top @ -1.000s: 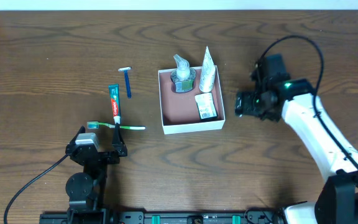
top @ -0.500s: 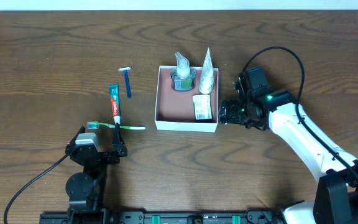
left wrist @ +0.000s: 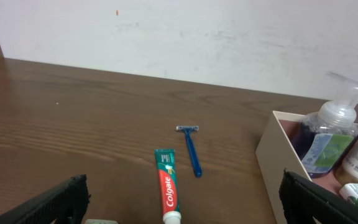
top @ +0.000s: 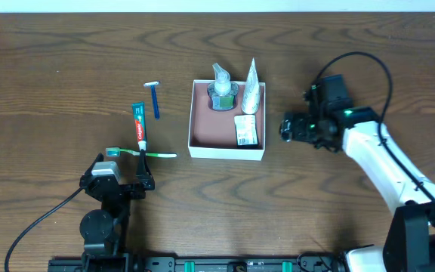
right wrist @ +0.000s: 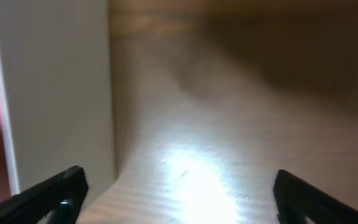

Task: Pack container
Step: 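Lift the right gripper out and retract it to the right, then move the left gripper toward the Colgate toothpaste tube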

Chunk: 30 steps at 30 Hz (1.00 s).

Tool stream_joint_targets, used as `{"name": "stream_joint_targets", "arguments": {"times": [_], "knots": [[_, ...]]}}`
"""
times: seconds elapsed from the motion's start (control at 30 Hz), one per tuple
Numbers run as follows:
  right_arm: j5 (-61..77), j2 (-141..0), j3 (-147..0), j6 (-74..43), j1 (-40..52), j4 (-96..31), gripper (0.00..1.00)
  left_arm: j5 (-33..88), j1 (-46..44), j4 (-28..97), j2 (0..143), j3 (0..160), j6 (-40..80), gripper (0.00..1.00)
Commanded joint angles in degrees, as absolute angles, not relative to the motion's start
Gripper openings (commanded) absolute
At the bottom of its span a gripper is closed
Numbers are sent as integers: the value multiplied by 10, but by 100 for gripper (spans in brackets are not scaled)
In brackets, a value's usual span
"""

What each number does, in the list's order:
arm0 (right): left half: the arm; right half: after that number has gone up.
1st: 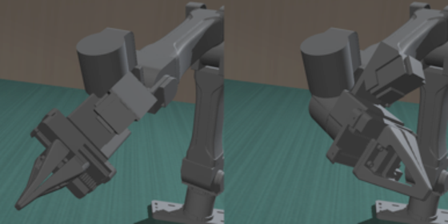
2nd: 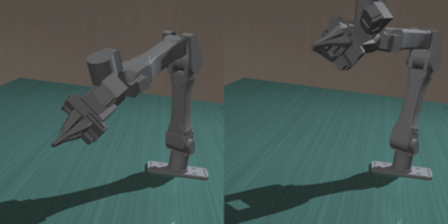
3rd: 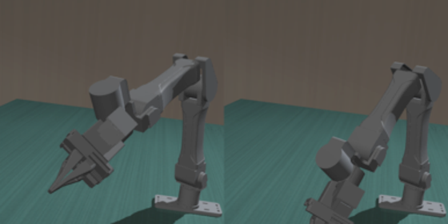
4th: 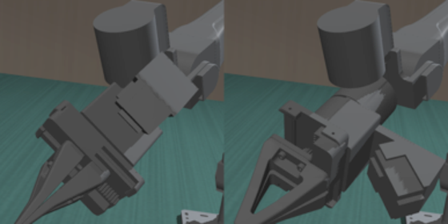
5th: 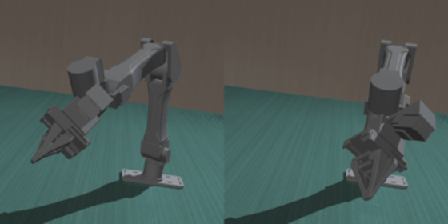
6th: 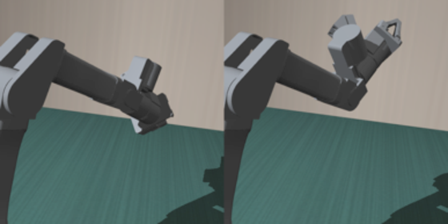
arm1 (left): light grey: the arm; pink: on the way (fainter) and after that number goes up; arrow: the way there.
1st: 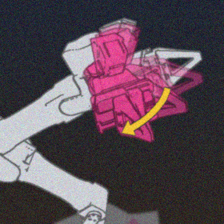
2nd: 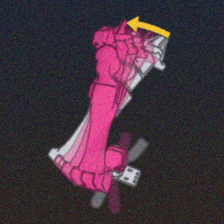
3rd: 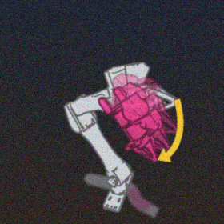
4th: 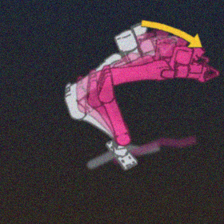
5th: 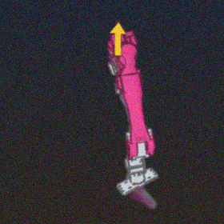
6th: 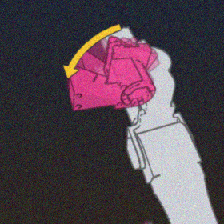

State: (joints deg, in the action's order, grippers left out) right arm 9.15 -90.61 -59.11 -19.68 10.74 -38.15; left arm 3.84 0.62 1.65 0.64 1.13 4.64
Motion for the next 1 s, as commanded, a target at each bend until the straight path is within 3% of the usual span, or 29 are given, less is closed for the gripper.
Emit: {"name": "stream_joint_targets", "arguments": {"times": [0.0,0.23,0.7,0.97], "knots": [[88,-909,-588,-162,57,-367,99,35,4,36,7,2,53,98],[91,-909,-588,-159,-34,-369,99,41,4,36,7,2,194,98],[69,-909,-588,-136,-62,-397,99,37,5,21,22,22,232,98],[69,-909,-588,-136,-62,-396,99,12,22,21,145,110,230,98]]}}
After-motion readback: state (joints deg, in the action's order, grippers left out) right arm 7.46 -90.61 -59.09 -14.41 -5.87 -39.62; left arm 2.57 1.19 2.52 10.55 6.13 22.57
